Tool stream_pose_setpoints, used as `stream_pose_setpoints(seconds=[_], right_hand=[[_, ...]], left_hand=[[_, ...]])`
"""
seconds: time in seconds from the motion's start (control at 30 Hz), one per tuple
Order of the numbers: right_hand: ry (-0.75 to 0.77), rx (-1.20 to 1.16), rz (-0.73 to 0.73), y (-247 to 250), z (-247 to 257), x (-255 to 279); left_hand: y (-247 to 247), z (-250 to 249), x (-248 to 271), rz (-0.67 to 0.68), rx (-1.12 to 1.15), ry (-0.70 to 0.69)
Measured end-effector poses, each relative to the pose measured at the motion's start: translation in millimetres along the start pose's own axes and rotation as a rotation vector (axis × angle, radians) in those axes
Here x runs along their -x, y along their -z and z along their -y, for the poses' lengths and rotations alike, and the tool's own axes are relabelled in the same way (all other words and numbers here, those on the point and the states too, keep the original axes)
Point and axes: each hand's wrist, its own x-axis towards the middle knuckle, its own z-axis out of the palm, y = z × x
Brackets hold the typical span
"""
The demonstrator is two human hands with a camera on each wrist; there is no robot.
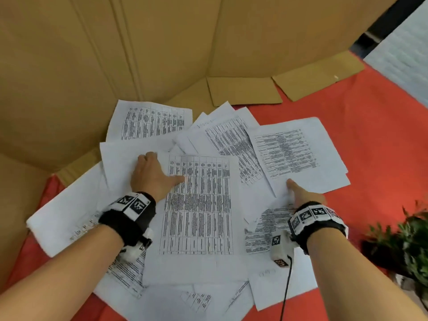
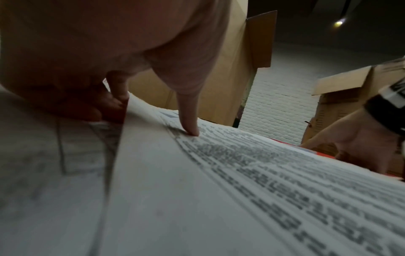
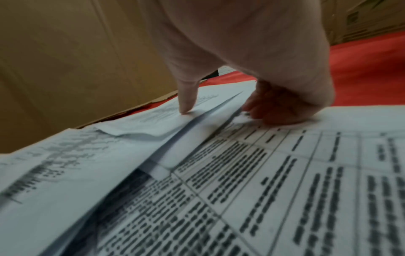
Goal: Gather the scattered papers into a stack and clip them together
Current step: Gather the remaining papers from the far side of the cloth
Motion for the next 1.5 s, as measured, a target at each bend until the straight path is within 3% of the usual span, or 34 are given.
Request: stream_pose_setpoints(seconds=[0.07, 0.13, 0.37, 0.57, 0.67, 0.77, 0.87, 0.93, 0.97, 1.03, 1.07, 1.13, 1.27, 1.3, 1.4, 1.5], right_hand=[[-0.005, 0.042, -0.034, -7, -3, -12], [0.012, -0.066, -0.062, -8, 2, -1], [0.392, -0.187, -0.481, 48, 16, 39], [0.700, -0.347, -0.621, 124, 4, 88], [0.794, -0.398, -0.634, 152, -5, 109], [0.816, -0.544, -0.524, 173, -12, 129], [0.803, -0.556, -0.512, 185, -18, 144], [0.797, -0.584, -0.500, 190, -24, 153], [0.804, -0.588, -0.496, 193, -28, 158], [0.817, -0.579, -0.470, 198, -34, 168], [0.832, -0.586, -0.440, 201, -36, 173], [0.868, -0.604, -0.357, 208, -39, 183], [0.817, -0.544, -0.251, 221, -40, 198], [0.780, -0.534, -0.236, 224, -42, 198], [0.766, -0.379, -0.320, 234, -53, 192], [0.879, -0.070, -0.487, 246, -68, 187]], left_hand=[[-6, 2, 1, 0.018, 0.010, -0.028], [-8, 5, 2, 0.011, 0.050, -0.068], [-2, -3, 12, 0.170, 0.307, -0.100], [2, -3, 31, 0.248, 0.345, -0.118], [-2, -1, 49, 0.312, 0.348, -0.120], [-10, -2, 68, 0.417, 0.313, -0.144], [-16, -3, 89, 0.489, 0.235, -0.190], [-13, -6, 105, 0.388, 0.185, -0.188], [-12, -8, 111, 0.253, 0.125, -0.188], [-8, -19, 119, 0.021, 0.065, -0.283], [-5, -28, 122, -0.001, 0.125, -0.360], [2, -53, 121, 0.166, 0.364, -0.437], [9, -100, 117, 0.810, 0.760, -0.355], [5, -106, 114, 0.871, 0.793, -0.374], [0, -102, 108, 0.833, 0.731, -0.394], [7, -82, 96, 0.681, 0.302, -0.481]])
